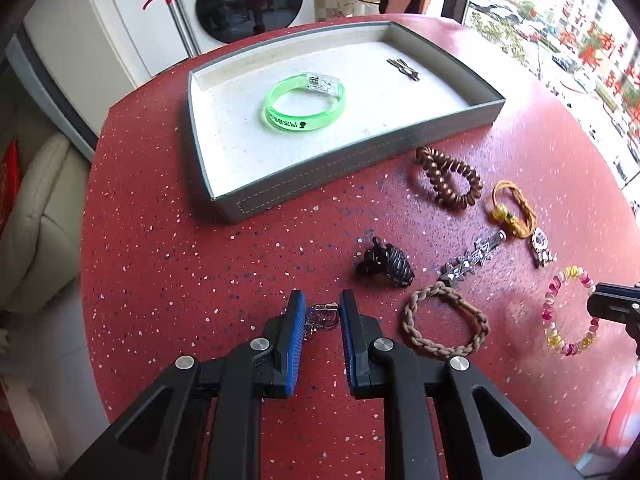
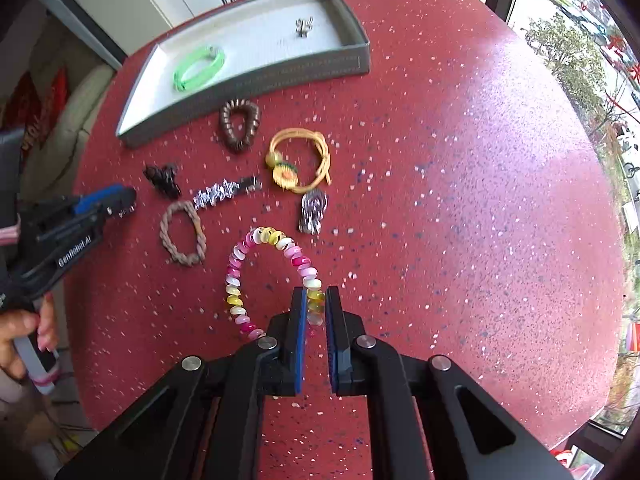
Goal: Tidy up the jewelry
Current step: 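Grasp the silver heart charm with the left tool while the right tool grasps the beaded bracelet, then carry the heart charm and beaded bracelet in both tools over the tray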
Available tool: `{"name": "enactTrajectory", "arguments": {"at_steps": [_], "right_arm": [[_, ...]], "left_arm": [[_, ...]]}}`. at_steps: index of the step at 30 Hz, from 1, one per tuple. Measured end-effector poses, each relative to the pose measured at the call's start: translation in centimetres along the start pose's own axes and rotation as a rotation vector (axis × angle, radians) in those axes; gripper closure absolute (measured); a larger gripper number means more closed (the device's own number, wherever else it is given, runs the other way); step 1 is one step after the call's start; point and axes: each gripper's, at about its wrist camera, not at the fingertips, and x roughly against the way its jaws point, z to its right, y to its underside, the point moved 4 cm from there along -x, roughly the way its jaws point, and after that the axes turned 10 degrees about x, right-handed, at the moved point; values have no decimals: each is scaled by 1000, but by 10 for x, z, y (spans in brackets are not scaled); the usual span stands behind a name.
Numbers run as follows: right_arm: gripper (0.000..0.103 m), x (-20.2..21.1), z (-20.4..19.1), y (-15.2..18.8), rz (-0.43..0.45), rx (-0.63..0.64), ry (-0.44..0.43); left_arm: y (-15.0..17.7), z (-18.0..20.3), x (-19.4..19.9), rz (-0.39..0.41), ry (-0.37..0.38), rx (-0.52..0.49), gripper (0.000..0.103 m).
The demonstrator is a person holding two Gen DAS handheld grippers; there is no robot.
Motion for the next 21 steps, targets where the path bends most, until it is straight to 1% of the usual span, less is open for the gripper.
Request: {"name": "enactTrajectory", "arguments": {"at_steps": [8, 10, 21], "right_arm": [[93, 15, 15, -19, 43, -24, -41], [93, 7, 9, -23, 49, -29, -48], [93, 18, 20, -50, 102, -53, -113]], "left_arm": [[-4, 1, 7, 10, 0, 13, 67], [-6, 0, 9, 13, 3, 22, 67], [-15, -2, 24, 41, 11, 76, 67]]}}
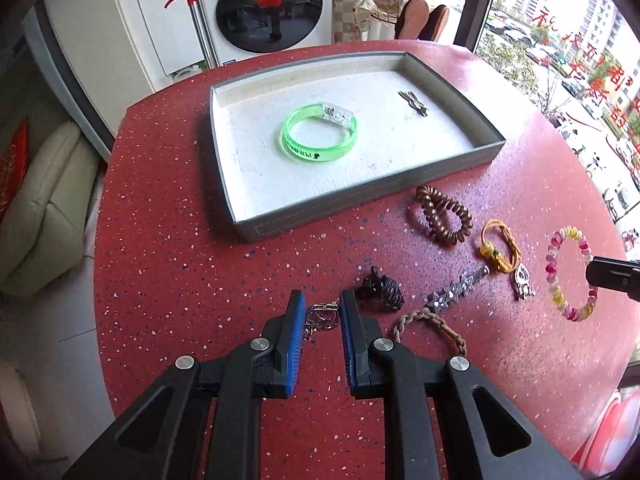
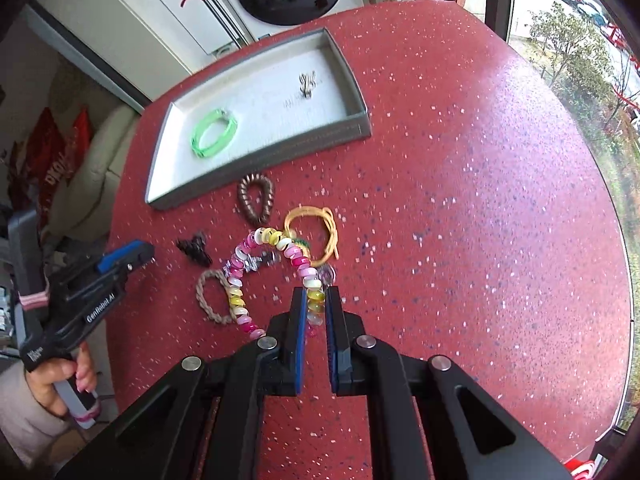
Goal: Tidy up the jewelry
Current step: 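Carry the heart charm and beaded bracelet in both tools over the tray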
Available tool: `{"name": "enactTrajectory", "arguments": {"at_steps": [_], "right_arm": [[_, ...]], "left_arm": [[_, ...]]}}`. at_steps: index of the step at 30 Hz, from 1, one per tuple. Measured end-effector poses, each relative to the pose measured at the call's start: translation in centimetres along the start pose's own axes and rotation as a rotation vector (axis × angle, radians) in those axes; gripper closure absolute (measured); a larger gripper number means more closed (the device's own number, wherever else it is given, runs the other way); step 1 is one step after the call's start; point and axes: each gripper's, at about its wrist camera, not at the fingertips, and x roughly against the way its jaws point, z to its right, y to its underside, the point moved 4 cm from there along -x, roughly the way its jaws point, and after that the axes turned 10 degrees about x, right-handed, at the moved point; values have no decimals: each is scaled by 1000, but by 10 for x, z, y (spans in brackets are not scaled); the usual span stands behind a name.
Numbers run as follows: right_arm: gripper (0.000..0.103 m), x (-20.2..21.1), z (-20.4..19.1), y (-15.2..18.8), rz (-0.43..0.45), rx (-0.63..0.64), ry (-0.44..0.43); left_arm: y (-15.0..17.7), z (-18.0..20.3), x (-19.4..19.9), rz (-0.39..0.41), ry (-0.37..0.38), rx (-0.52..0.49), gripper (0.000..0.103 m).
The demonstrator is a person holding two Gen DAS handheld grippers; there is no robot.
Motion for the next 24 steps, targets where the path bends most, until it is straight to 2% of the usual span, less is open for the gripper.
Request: {"name": "enactTrajectory", "arguments": {"at_steps": [13, 24], "right_arm": [[93, -1, 1, -44, 9, 29, -54], [93, -17, 1, -95, 13, 74, -74]], "left_arm": [[-23, -6, 10, 37, 18, 88, 67], [-63, -7, 5, 76, 19, 153, 67]]}}
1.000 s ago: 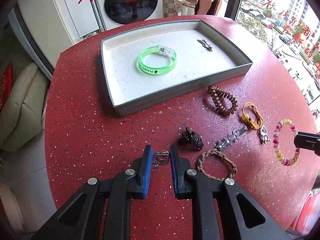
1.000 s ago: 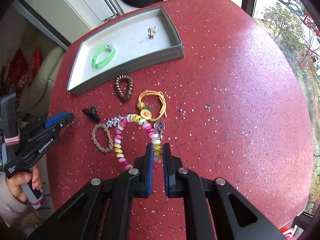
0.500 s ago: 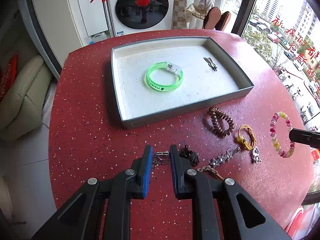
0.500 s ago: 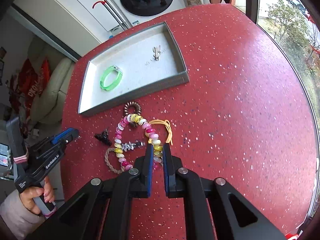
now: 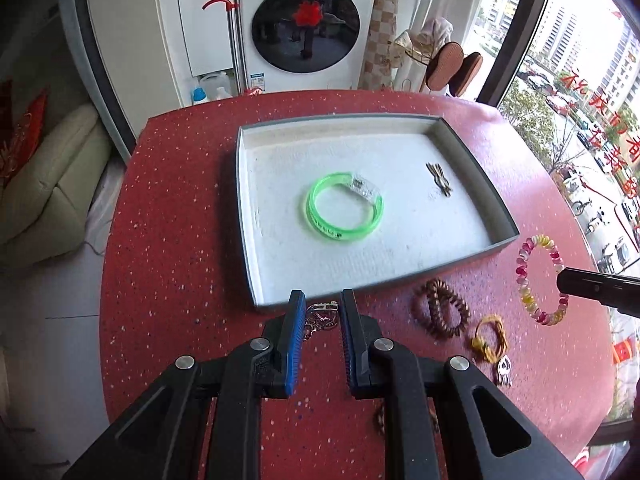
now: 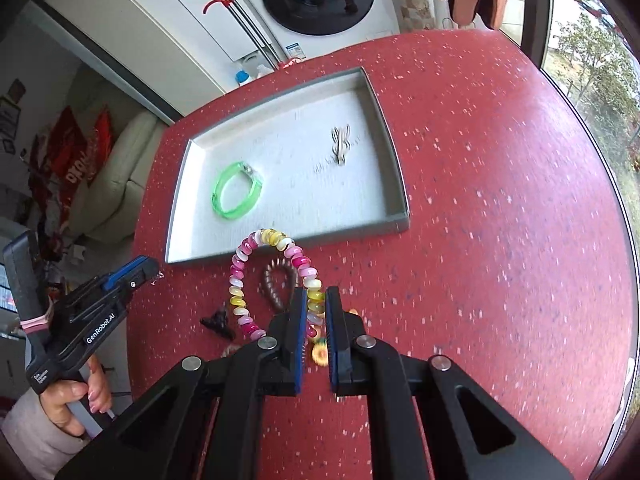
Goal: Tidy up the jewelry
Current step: 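Carry the heart charm and beaded bracelet in both tools over the tray, then lower the charm into the tray and open the left tool while the right tool releases the bracelet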
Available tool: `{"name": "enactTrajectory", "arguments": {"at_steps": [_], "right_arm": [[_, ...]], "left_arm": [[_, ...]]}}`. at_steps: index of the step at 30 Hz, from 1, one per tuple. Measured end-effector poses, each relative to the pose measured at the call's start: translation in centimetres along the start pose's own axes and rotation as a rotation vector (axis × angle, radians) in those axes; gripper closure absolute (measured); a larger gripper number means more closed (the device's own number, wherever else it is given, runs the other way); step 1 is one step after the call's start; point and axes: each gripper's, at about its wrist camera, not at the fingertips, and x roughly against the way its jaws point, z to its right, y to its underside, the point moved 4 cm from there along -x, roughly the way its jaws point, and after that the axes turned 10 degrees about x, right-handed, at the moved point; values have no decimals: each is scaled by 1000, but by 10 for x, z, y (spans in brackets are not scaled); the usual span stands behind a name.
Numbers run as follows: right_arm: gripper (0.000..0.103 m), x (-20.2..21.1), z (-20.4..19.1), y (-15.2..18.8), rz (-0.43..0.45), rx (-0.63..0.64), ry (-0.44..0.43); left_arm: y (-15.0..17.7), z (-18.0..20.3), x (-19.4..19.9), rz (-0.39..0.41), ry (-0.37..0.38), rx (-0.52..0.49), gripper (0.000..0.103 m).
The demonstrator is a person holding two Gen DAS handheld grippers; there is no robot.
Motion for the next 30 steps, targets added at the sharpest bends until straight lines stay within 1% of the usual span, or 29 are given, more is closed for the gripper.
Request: {"name": "enactTrajectory", "arguments": {"at_steps": [6, 12, 17, 21, 23, 27, 30], "right_arm": [[93, -18, 8, -30, -10, 27, 7], [93, -47, 17, -54, -38, 19, -8], [93, -75, 21, -65, -77, 23, -12], [93, -95, 24, -68, -115, 26, -5], [93, -104, 27, -68, -131, 30, 2], [93, -116, 31, -70, -144, 33, 30], [93, -117, 32, -76, -131, 40, 52]], "left_arm": [[-27, 10, -17, 9, 11, 25, 67], [-43, 19, -49, -25, 2, 29, 67], [-42, 19, -73, -73, -20, 21, 67], [-37, 15, -93, -132, -32, 33, 67], [-36, 13, -99, -146, -42, 35, 67], [-37, 13, -111, -156, -64, 44, 67], [-42, 15, -117, -143, -76, 51, 67]]}}
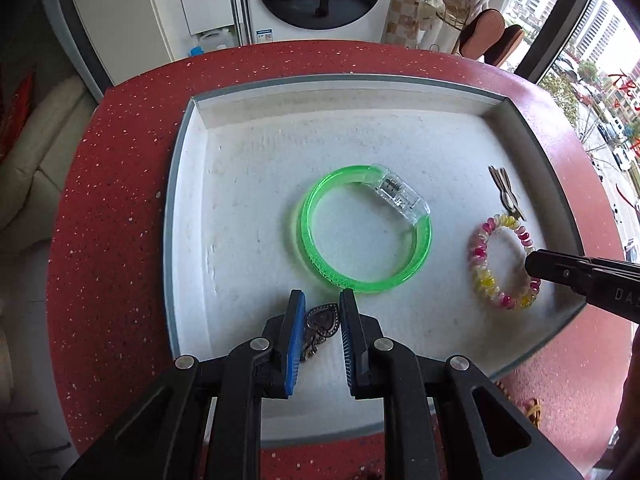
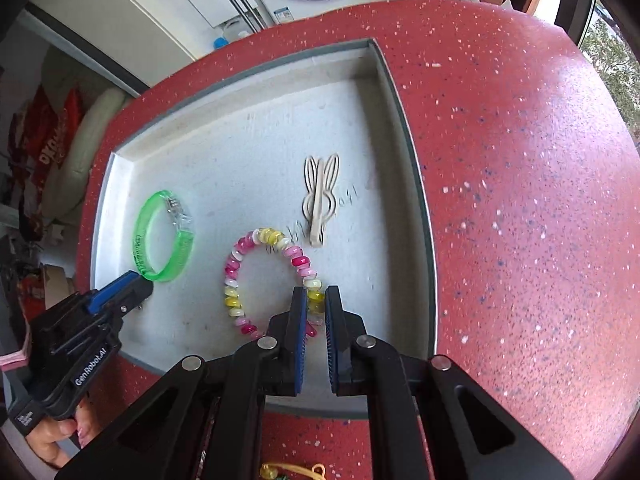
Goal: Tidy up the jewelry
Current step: 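Lower the charm into the tray and open the left tool while the right tool releases the bracelet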
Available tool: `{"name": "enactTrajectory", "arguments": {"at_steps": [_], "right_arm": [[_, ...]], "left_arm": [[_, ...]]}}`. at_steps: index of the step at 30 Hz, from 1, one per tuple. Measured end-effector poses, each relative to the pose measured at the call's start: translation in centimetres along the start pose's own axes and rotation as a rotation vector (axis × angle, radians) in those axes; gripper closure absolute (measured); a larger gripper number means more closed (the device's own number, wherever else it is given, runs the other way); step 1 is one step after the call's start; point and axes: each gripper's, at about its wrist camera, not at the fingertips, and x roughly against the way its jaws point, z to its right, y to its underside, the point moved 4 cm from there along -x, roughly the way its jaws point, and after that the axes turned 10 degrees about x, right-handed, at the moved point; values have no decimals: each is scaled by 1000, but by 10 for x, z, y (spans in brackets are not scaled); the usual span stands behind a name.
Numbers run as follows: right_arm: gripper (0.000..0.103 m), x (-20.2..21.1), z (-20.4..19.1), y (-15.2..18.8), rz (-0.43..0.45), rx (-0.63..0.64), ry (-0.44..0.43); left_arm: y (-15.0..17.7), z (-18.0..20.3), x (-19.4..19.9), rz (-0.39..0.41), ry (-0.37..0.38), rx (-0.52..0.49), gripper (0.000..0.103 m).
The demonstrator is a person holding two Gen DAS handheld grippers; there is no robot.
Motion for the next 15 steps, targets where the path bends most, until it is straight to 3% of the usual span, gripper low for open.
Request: {"name": "enactTrajectory", "arguments": {"at_steps": [5, 15], "right_arm": [[93, 2, -3, -8, 11, 2, 28], [88, 4, -3, 1, 1, -9, 5]], "left_arm": [[-11, 9, -5, 27, -32, -14, 67], [-12, 27, 0, 42, -74, -53, 67]]}}
